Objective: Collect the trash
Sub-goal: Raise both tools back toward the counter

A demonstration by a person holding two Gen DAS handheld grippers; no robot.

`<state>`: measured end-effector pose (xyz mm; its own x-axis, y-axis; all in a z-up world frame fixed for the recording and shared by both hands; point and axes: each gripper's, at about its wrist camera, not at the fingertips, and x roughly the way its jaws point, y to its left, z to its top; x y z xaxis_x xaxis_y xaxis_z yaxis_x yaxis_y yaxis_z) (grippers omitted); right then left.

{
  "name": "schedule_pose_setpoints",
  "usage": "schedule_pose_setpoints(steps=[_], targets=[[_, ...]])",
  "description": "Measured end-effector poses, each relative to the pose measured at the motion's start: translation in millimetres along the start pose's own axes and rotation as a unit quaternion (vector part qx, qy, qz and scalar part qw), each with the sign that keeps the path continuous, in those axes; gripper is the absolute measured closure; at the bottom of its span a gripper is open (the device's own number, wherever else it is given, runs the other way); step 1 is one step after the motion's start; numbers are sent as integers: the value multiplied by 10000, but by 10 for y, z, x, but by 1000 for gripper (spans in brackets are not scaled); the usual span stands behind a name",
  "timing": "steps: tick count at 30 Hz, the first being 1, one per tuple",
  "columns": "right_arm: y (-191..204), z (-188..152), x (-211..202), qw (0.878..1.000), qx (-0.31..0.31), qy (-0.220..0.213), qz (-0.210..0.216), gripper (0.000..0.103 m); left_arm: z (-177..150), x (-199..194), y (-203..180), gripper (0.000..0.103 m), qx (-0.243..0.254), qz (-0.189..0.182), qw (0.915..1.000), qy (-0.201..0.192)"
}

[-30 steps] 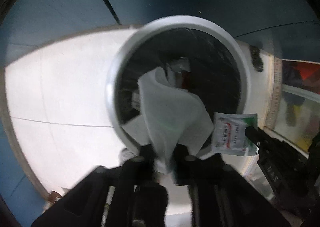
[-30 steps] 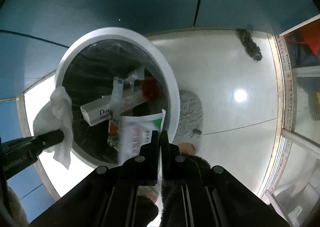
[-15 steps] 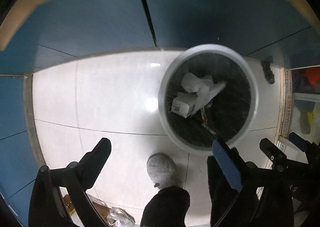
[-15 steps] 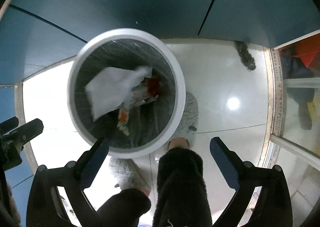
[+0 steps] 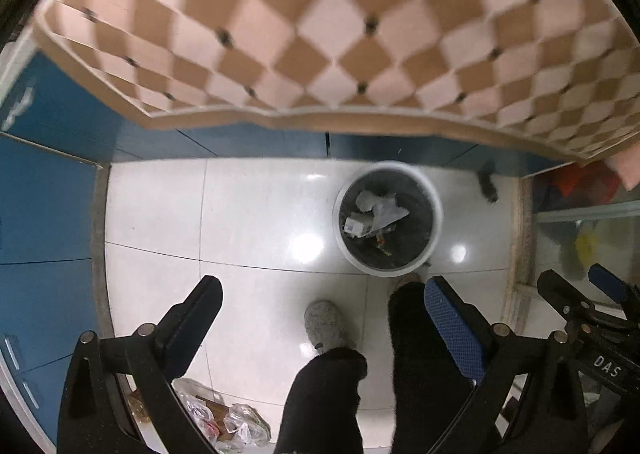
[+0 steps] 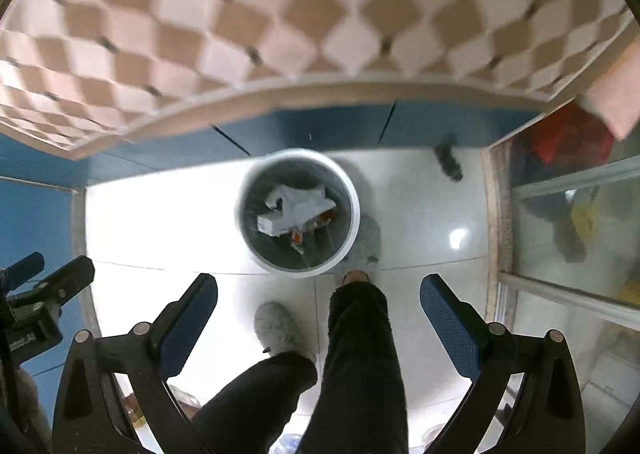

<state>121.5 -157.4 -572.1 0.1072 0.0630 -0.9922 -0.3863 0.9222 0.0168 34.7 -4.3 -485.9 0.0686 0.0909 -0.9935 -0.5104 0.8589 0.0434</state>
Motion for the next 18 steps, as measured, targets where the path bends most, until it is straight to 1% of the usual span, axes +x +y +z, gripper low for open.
schedule_pose_setpoints(steps=[2, 6, 9, 11, 13, 15, 18], targets=[[22, -22, -375, 10000, -10, -89, 15, 1, -41, -335, -2, 0, 21, -68, 9999, -71], [10, -127, -1136, 9996, 32, -271, 79, 1, -99, -837, -37, 0, 118, -150, 9996, -194], [-19, -185, -1519, 9991, 136, -345, 202, 1, -115, -1158, -63, 0, 180, -154, 9993, -290], [-26, -185, -1715, 9986, 198, -390, 303, 1, -68, -1345, -85, 0, 223, -146, 9988, -401], [-47, -133, -1899, 9977, 262, -459, 425, 1, 76, -1529, -129, 0, 277, 46, 9975, -643], [-76, -1, -2037, 9963, 360, -578, 534, 1, 285, -1692, -169, 0, 292, 204, 9949, -946], [-199, 344, -2141, 9921, 642, -731, 791, 1, 702, -1868, -206, 0, 213, 429, 9905, -1286]])
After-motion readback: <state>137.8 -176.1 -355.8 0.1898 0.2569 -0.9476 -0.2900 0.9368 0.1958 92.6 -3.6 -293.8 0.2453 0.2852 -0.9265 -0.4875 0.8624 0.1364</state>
